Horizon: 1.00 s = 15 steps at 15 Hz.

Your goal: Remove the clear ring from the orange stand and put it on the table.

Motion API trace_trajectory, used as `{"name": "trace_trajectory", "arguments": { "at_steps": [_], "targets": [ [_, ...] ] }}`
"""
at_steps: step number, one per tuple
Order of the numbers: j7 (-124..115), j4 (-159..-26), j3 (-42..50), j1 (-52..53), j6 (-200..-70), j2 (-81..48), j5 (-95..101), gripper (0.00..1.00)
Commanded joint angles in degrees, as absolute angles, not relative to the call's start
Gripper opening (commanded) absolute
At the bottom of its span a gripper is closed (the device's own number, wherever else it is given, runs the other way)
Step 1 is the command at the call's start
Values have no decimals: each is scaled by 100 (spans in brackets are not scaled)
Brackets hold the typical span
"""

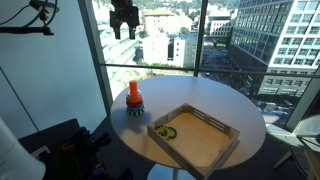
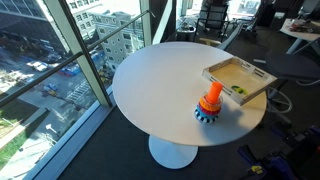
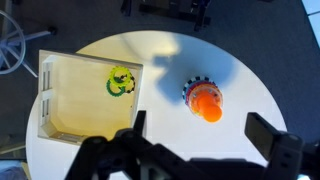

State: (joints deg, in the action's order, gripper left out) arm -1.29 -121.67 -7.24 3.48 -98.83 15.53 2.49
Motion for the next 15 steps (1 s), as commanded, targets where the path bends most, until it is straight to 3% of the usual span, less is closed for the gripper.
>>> {"name": "trace_trajectory", "arguments": {
  "at_steps": [1,15],
  "targets": [
    [-102,-12308,-631,395,-10042,1536,226,100],
    [-167,-13851,-715,625,-12230,1560,170,100]
  ]
}}
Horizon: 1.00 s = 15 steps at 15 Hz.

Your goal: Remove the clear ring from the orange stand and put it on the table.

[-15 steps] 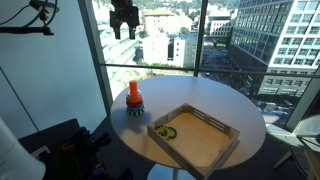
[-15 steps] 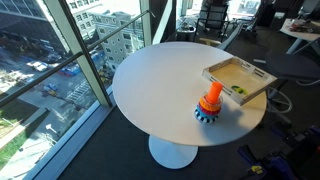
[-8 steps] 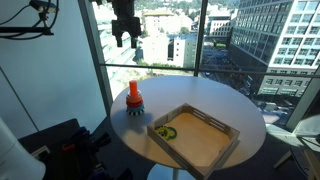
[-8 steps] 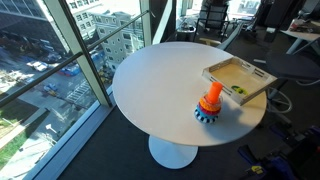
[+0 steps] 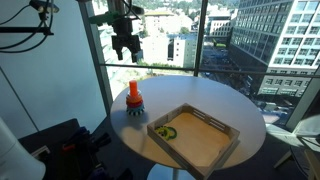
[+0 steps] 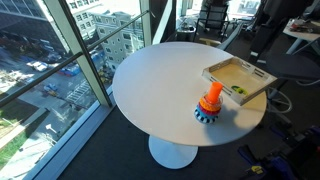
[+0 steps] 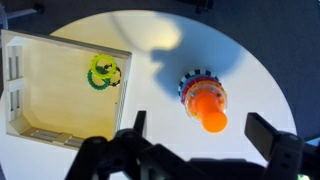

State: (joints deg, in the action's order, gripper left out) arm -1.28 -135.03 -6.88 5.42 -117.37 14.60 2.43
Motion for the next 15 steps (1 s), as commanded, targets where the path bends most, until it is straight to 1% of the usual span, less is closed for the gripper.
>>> {"name": "trace_trajectory", "arguments": {
  "at_steps": [1,8,15],
  "targets": [
    [-168,-13955,-717,650,-12364,1581,127,100],
    [-13,-14445,-649,802,-13117,1463,-539,100],
    [-128,-14426,-710,760,-13031,1418,-406,100]
  ]
}}
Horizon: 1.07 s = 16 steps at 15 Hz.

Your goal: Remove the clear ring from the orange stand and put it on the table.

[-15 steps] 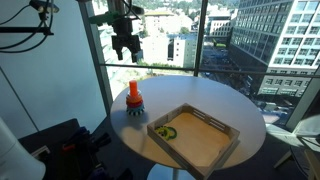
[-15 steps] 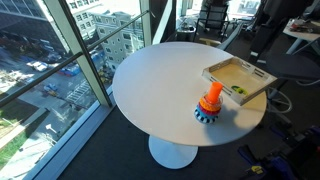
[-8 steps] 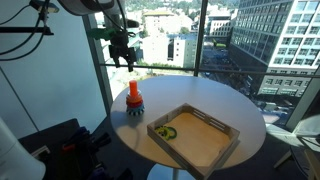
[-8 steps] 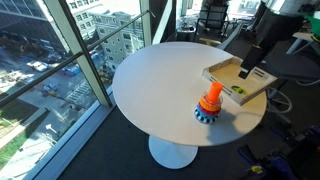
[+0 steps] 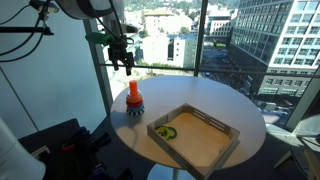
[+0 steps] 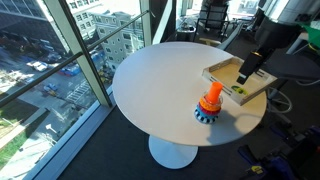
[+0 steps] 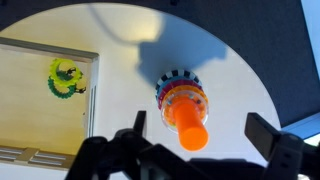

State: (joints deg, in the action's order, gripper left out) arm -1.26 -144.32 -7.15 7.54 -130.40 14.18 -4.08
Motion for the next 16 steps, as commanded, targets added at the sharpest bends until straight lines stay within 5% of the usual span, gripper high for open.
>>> {"name": "trace_trajectory", "arguments": {
  "at_steps": [1,16],
  "targets": [
    [-215,-14420,-737,745,-13067,1351,-349,100],
    [-398,-14446,-860,860,-14624,-32,-248,100]
  ]
}}
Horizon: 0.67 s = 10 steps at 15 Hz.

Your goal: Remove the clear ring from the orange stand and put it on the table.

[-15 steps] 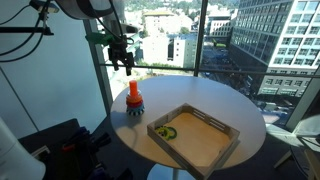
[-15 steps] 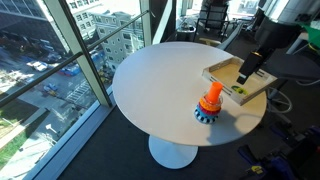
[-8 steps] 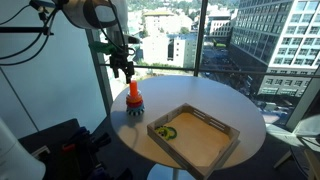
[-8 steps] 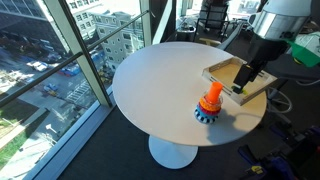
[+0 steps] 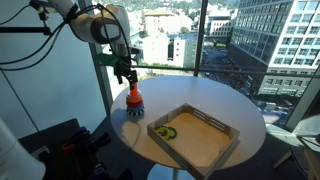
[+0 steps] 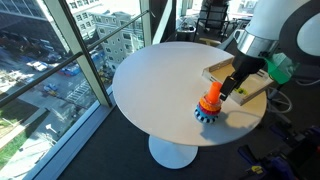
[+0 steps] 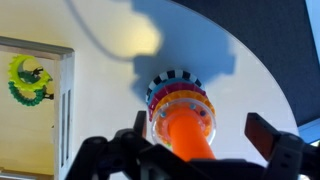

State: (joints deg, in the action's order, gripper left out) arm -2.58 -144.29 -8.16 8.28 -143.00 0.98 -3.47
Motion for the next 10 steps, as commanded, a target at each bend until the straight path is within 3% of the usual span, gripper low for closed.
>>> {"name": "trace_trajectory", "arguments": {
  "at_steps": [1,10],
  "targets": [
    [-407,-14453,-865,872,-14729,-79,-236,100],
    [-1024,-14411,-780,907,-15291,-527,323,100]
  ]
}}
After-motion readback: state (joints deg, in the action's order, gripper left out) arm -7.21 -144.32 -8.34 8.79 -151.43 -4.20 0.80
